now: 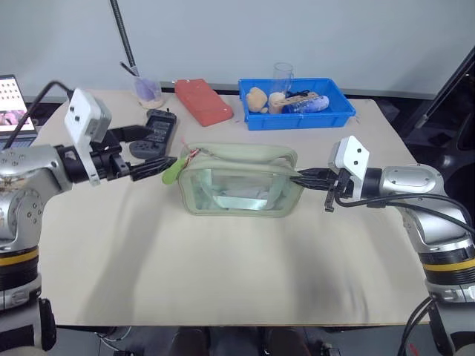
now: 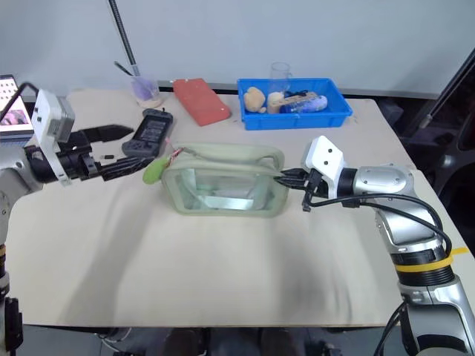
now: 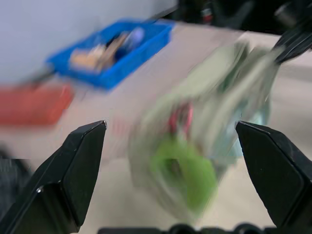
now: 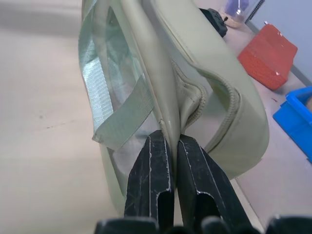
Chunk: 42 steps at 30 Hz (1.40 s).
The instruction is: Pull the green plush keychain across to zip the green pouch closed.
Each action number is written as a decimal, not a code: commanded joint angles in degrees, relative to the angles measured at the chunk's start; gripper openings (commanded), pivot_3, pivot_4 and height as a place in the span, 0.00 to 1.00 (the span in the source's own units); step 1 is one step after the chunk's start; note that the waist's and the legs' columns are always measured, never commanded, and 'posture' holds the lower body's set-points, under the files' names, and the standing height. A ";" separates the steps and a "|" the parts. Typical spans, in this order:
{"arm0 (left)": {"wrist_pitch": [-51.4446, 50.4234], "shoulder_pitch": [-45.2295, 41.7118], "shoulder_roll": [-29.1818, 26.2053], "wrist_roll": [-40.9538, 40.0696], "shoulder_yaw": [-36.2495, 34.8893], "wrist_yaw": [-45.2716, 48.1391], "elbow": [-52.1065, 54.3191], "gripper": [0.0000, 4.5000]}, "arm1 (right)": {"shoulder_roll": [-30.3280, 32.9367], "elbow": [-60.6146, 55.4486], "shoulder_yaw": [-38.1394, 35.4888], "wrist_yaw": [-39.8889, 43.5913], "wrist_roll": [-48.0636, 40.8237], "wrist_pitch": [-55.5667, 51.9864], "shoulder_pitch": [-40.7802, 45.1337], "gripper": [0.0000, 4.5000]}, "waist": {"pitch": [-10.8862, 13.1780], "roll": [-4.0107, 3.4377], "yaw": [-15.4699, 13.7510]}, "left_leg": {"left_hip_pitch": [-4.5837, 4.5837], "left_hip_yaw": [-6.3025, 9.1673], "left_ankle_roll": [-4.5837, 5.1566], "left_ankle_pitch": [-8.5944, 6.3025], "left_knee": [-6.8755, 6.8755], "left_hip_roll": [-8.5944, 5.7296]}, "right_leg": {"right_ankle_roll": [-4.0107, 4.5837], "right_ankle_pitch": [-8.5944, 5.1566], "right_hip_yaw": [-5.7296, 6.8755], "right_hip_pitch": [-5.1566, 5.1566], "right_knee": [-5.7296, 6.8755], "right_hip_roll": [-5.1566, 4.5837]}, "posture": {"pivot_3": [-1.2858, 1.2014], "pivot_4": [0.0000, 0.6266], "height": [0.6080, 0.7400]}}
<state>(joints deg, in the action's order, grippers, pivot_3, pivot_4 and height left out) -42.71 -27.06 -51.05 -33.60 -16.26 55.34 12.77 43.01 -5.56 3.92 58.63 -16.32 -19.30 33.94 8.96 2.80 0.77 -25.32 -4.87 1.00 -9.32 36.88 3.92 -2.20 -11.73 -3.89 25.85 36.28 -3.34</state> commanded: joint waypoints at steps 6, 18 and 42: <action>2.69 3.89 1.54 0.72 1.37 -2.55 3.79 1.00 | -0.67 -0.28 -1.13 0.24 0.40 1.68 1.62 0.01 | 0.00 0.02 -0.40 | -0.02 -0.03 -0.04 0.01 0.04 0.00 | 0.06 0.03 0.00 0.00 -0.03 -0.03 | 0.52 0.24 1.00; 4.68 0.77 -0.85 0.61 2.61 -0.01 1.09 0.00 | -0.59 -1.42 -1.80 -0.78 0.59 1.47 0.78 0.00 | 0.01 0.02 -0.16 | -0.01 -0.04 -0.03 0.01 0.01 0.02 | 0.08 0.03 0.00 0.06 -0.01 0.00 | 0.52 0.24 1.00; 22.27 -20.87 4.86 15.59 20.67 9.97 -12.37 0.74 | -2.00 -2.08 -1.73 -2.59 1.76 1.17 0.78 0.00 | 0.00 0.02 0.04 | -0.06 0.00 -0.01 0.01 0.04 -0.02 | -0.29 0.23 -0.01 0.01 -0.02 0.04 | 0.52 0.24 1.00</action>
<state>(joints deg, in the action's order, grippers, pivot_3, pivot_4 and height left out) -20.28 -46.51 -45.01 -17.40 6.88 64.72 -0.83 40.92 -6.00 3.73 56.74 -14.31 -19.17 34.09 8.96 2.82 0.81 -25.38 -4.87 1.00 -9.31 36.91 3.91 -2.48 -11.51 -3.90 25.86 36.26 -3.29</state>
